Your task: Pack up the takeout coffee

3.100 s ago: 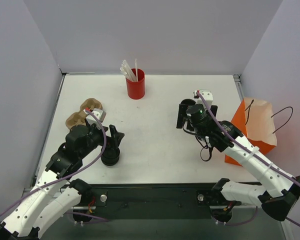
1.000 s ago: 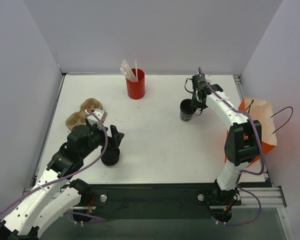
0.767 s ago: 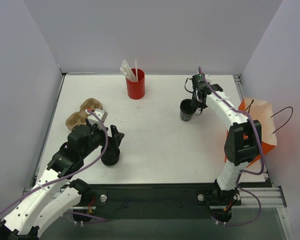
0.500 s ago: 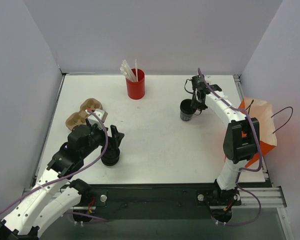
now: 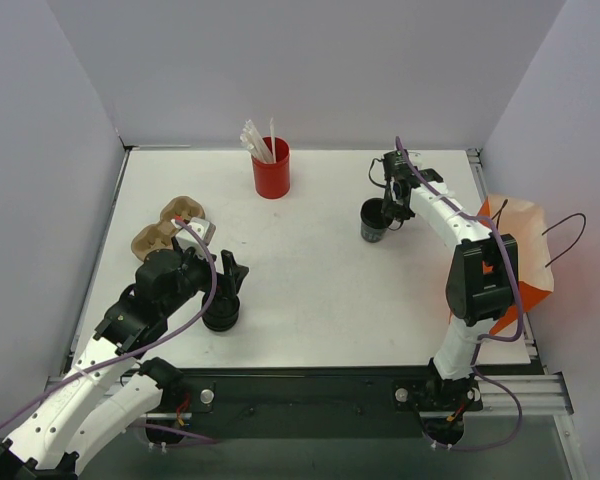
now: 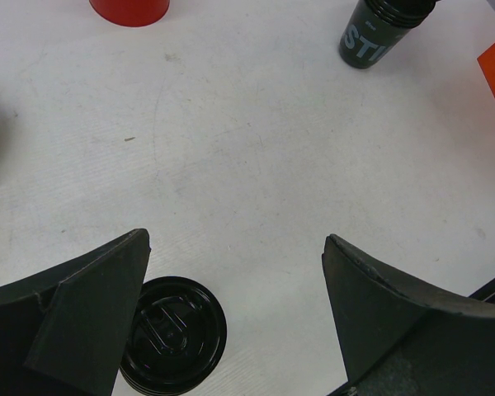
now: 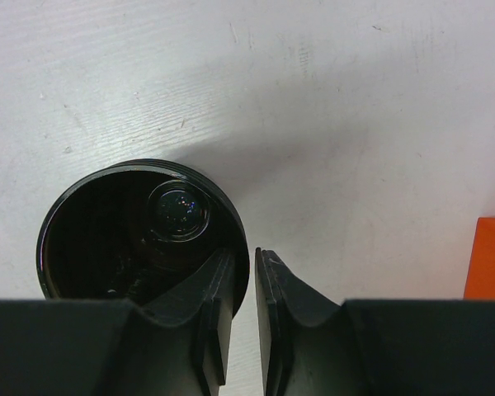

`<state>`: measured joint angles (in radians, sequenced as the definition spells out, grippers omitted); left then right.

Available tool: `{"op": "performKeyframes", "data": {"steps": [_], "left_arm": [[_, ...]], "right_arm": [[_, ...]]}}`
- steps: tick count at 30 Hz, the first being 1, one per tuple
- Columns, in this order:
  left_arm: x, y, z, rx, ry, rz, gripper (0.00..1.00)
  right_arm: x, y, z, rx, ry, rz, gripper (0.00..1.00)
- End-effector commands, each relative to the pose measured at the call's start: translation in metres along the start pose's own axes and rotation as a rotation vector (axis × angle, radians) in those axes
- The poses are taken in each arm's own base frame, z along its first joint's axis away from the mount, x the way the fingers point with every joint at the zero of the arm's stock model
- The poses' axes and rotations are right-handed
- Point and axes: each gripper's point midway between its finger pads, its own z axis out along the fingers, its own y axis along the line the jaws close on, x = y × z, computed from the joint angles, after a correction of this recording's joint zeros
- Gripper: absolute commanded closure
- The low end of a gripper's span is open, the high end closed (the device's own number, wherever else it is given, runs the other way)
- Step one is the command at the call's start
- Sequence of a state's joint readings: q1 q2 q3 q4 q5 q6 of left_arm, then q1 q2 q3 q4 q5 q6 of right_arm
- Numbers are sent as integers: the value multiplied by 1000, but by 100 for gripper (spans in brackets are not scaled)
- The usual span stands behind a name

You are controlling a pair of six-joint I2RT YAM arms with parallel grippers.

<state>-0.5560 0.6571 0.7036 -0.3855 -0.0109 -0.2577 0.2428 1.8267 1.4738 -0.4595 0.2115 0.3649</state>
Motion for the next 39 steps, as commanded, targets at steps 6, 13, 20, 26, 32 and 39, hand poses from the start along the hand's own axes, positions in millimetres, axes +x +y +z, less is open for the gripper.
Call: {"op": "performKeyframes", "data": {"steps": [6, 13, 20, 26, 32, 39], "left_arm": [[-14, -5, 0, 20, -50, 10, 4], [-14, -5, 1, 22, -50, 10, 5], [-13, -6, 1, 24, -46, 10, 4], [-14, -6, 1, 24, -48, 10, 4], [-13, -6, 1, 22, -46, 10, 4], [-14, -5, 1, 20, -49, 10, 4]], "right_arm": [[-19, -2, -17, -14, -45, 9, 86], [-21, -3, -18, -8, -49, -1, 84], [-23, -2, -18, -15, -46, -11, 92], [-23, -2, -20, -17, -46, -20, 100], [-31, -4, -32, -27, -79, -3, 100], [-34, -3, -38, -45, -89, 7, 100]]}}
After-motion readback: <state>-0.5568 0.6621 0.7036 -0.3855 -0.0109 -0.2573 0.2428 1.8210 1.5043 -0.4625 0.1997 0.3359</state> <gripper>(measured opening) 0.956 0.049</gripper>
